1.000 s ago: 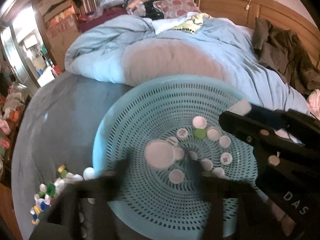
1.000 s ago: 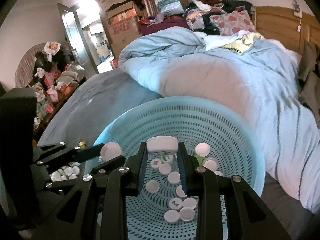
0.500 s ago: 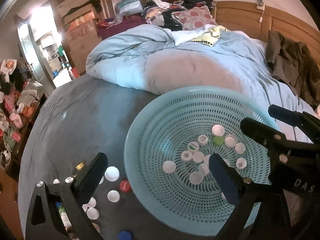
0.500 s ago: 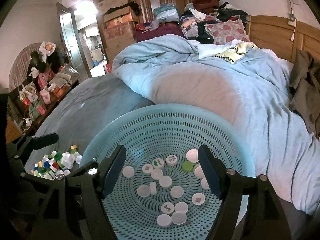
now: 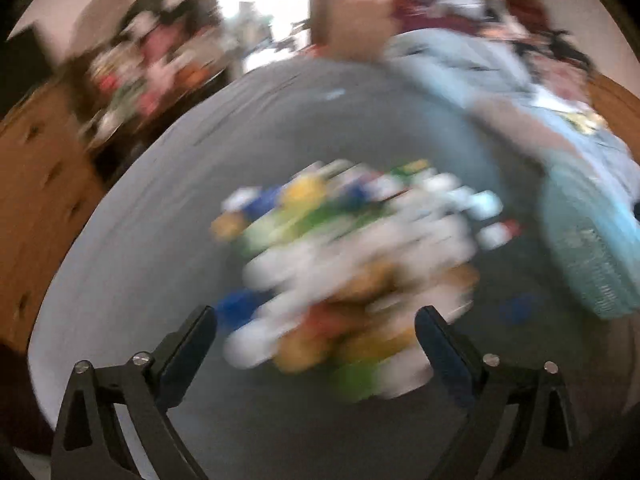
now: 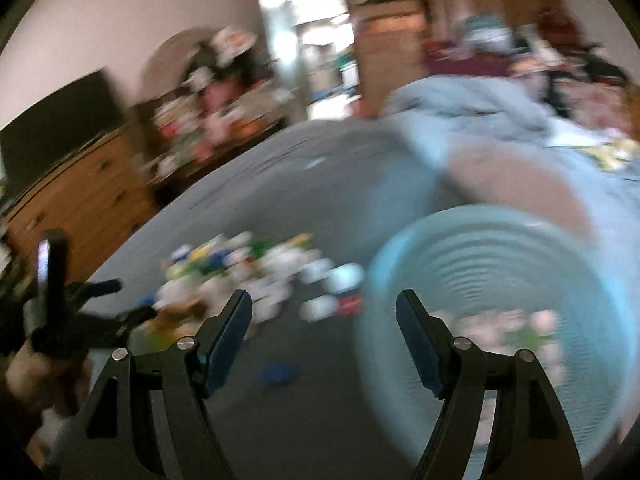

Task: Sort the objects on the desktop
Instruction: 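Open both grippers to drop the caps and return toward the pile, then grasp a white cap with the left gripper while the right grasps a green cap, then carry the white and green caps over the teal basket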

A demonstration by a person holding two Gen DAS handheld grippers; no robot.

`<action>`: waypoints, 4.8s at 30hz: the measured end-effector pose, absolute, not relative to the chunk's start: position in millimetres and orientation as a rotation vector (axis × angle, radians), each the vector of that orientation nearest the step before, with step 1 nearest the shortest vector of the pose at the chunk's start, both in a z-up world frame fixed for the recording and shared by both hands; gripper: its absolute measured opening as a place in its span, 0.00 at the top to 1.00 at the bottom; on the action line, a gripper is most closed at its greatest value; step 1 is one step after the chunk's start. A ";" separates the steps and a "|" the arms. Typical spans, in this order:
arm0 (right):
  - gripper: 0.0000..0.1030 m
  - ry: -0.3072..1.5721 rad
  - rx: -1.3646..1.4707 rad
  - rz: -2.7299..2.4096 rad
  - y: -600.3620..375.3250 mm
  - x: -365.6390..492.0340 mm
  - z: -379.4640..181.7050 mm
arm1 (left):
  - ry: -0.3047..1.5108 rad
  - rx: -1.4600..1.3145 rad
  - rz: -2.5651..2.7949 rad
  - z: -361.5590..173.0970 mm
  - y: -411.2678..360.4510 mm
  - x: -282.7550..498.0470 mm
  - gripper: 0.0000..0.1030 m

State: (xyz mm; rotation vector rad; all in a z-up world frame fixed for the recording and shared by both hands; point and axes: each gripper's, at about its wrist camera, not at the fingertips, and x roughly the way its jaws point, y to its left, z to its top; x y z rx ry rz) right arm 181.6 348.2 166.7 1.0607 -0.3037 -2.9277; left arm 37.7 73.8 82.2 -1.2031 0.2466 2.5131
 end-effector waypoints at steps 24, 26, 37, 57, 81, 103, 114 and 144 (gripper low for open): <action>0.33 -0.063 1.279 -2.606 208.7 156.2 45.5 | 0.135 -1.270 2.425 30.1 -22.9 13.7 0.31; 0.33 -0.012 1.242 -2.592 198.6 162.5 50.0 | 0.092 -1.252 2.421 34.7 -26.4 14.7 0.33; 0.45 -0.040 1.138 -2.484 164.1 151.7 61.7 | 0.099 -1.262 2.424 28.4 -60.5 5.2 0.34; 0.75 -0.005 1.309 -2.483 122.8 57.6 28.1 | 0.251 -1.114 2.349 20.4 -46.9 1.9 0.50; 0.75 0.088 1.223 -2.627 162.6 102.4 104.0 | 0.049 -1.100 2.632 77.6 -28.8 47.4 0.68; 0.75 -0.132 1.012 -2.941 306.2 147.0 194.4 | 0.280 -0.849 2.530 180.9 134.4 86.8 0.68; 0.75 -0.203 0.927 -3.074 363.3 166.7 227.7 | 0.329 -0.721 2.467 228.9 209.4 97.6 0.68; 0.75 -0.485 1.003 -3.398 506.8 241.2 238.1 | 0.480 -0.645 2.135 245.9 427.7 140.0 0.68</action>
